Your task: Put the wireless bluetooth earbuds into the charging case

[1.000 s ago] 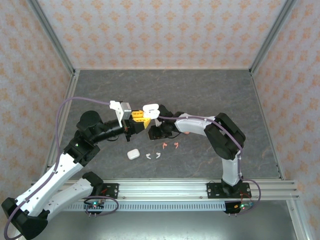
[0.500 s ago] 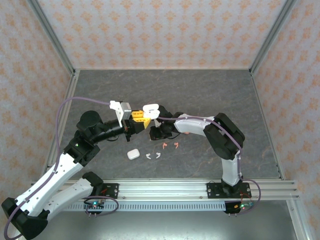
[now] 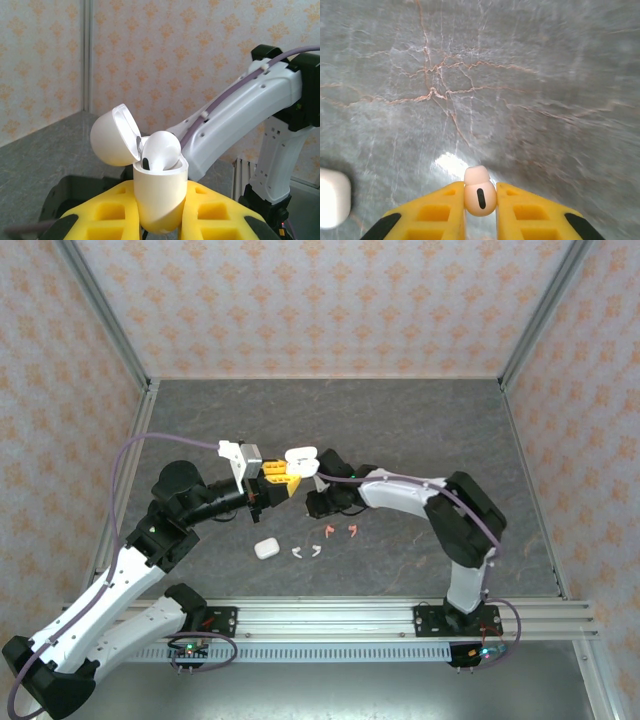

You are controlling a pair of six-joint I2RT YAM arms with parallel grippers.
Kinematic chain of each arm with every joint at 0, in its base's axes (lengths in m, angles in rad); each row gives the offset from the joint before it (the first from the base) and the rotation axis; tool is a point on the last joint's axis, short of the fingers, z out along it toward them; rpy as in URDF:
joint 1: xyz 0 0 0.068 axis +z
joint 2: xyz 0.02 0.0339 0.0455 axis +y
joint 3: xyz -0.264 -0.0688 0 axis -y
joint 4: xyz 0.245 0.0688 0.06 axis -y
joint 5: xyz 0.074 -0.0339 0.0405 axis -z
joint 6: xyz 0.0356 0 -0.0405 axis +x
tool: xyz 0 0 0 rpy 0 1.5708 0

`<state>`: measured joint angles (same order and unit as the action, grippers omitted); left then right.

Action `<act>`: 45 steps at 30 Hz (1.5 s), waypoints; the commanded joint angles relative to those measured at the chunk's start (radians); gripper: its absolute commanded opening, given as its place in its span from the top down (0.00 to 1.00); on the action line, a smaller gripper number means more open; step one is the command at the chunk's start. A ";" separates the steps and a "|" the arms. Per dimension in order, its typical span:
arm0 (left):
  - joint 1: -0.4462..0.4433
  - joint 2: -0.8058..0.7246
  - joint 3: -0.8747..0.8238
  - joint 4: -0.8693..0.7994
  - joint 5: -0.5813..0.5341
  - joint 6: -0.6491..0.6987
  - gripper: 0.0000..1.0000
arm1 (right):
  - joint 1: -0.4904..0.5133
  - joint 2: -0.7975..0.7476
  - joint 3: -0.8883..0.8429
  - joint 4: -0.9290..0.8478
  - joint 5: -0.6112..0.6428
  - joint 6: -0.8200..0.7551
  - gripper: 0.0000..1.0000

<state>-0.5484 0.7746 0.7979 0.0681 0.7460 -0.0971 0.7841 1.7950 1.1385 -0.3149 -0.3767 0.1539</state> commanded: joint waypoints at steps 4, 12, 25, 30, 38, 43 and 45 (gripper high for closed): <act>-0.006 -0.009 -0.006 0.060 -0.007 -0.022 1.00 | -0.090 -0.269 -0.104 -0.007 0.063 -0.182 0.82; -0.005 0.035 -0.047 0.104 0.008 -0.065 1.00 | -0.158 -0.590 -0.150 -0.063 0.109 -0.425 0.82; -0.005 0.215 -0.031 0.159 0.075 -0.076 1.00 | -0.149 -0.808 -0.042 -0.153 0.003 -0.686 0.82; -0.007 0.270 0.002 0.153 0.105 -0.085 1.00 | -0.113 -0.807 -0.013 -0.168 0.038 -0.742 0.81; -0.016 0.307 0.019 0.151 0.136 -0.085 1.00 | -0.049 -0.777 0.019 -0.165 0.066 -0.824 0.82; -0.019 0.311 0.018 0.154 0.154 -0.084 1.00 | -0.042 -0.757 0.032 -0.165 0.059 -0.847 0.82; -0.019 0.310 0.019 0.153 0.167 -0.080 1.00 | -0.042 -0.751 0.035 -0.166 0.051 -0.855 0.82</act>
<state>-0.5625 1.0859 0.7773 0.1761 0.8696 -0.1795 0.7345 1.0374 1.1351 -0.4721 -0.3286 -0.6666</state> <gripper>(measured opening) 0.162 0.186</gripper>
